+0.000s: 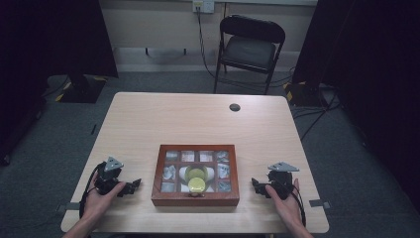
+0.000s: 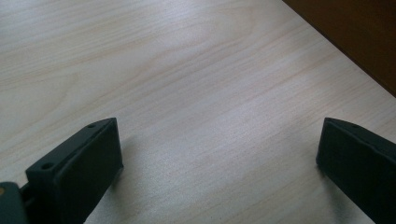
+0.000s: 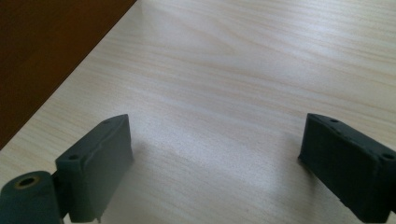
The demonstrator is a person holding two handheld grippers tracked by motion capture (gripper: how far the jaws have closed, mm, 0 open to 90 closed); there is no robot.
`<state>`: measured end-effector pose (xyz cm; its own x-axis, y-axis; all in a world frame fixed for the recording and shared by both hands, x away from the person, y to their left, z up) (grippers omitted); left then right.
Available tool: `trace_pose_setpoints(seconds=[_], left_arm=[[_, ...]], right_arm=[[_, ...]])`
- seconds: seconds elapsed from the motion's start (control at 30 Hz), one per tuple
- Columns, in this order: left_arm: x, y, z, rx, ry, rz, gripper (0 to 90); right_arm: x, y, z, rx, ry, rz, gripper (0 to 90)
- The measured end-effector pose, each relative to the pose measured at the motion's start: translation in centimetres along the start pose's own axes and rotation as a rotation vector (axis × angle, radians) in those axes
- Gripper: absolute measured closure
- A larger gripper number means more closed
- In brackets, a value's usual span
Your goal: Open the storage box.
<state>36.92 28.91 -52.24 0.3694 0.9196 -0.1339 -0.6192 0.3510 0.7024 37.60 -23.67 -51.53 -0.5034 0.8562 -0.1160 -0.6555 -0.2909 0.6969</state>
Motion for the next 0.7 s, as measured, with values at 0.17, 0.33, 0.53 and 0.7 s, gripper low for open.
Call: trace_pose_setpoints(seconds=[0.17, 0.33, 0.53, 0.7], left_arm=[[-0.04, -0.07, 0.08, 0.000, 0.007, 0.005, 0.0], [0.05, 0.01, 0.18, 0.013, -0.005, 0.007, 0.0], [-0.19, 0.45, 0.48, 0.023, -0.020, -0.010, 16.1], [-0.55, 0.50, 0.55, 0.031, -0.007, -0.038, 16.6]], right_arm=[[0.03, -0.08, 0.04, 0.006, 0.009, 0.009, 4.1], [-0.05, -0.29, 0.15, 0.017, 0.025, 0.025, 1.1], [-0.10, -0.30, 0.14, 0.017, 0.032, 0.030, 0.8], [-0.03, -0.30, 0.14, 0.019, 0.028, 0.023, 0.5]])
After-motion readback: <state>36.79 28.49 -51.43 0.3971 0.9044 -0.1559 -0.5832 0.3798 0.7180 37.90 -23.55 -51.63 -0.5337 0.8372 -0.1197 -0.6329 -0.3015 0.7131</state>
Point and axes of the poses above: each handheld gripper's, and its own axes: y roughly backward along the jaws, z roughly out of its top, x roughly to its left, the point moved 2 cm from there along -y, roughly forward along the jaws, and after that the axes turned 9 degrees about y, right-handed, at the moved point
